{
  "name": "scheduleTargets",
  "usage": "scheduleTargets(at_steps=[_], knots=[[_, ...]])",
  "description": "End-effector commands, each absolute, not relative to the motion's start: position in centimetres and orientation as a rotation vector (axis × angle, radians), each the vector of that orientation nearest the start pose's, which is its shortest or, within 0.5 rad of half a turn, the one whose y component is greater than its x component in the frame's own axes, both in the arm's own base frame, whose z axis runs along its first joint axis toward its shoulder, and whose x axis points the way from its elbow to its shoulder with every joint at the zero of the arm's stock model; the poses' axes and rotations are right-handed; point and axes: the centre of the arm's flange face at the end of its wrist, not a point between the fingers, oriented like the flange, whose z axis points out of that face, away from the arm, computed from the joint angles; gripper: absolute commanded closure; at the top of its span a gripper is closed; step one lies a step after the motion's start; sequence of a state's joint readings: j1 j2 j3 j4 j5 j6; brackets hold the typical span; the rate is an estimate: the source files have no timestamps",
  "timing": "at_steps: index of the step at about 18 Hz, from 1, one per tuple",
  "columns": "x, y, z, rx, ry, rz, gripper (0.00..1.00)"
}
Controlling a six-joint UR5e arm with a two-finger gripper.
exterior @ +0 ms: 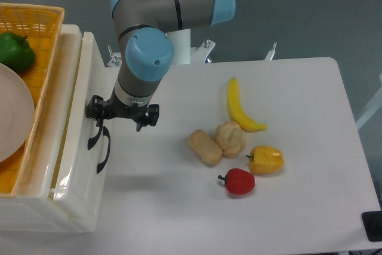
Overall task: Slide open the top white drawer
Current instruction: 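Pull the handle away from the cabinet, sliding the upper drawer out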
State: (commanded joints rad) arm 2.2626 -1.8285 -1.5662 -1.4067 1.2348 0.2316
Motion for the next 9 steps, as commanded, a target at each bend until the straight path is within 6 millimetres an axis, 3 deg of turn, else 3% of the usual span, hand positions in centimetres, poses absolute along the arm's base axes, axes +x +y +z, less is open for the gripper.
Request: scheduleTargets(at_steps=[9], knots=[[-24.96,54.64,37.31,-2.983,-0.670,-0.442,0.00]])
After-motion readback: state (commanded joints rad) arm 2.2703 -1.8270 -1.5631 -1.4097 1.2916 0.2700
